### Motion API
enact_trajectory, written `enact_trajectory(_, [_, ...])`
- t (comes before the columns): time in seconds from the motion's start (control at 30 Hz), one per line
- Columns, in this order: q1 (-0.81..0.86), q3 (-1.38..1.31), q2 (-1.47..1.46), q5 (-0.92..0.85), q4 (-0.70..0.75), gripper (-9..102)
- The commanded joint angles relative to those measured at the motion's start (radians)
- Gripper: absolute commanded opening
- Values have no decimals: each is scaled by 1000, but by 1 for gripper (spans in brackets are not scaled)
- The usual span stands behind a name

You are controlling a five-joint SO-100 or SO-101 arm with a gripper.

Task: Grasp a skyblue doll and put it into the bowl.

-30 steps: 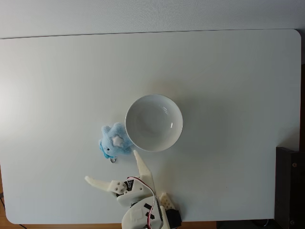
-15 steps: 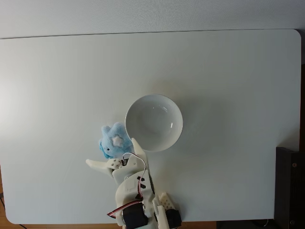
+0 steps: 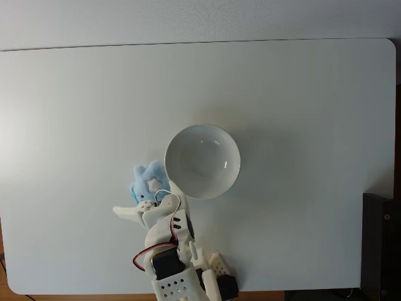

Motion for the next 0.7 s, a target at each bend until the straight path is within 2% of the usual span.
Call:
enact_trajectory(0.0, [-34, -5, -20, -6, -84, 71])
enact_trajectory(0.1, [-34, -5, -69, -6, -124, 71])
enact_trajectory(0.4, [-21, -5, -264, -6, -126, 72])
enact_trajectory(0.67, [-21, -5, -291, -6, -126, 71])
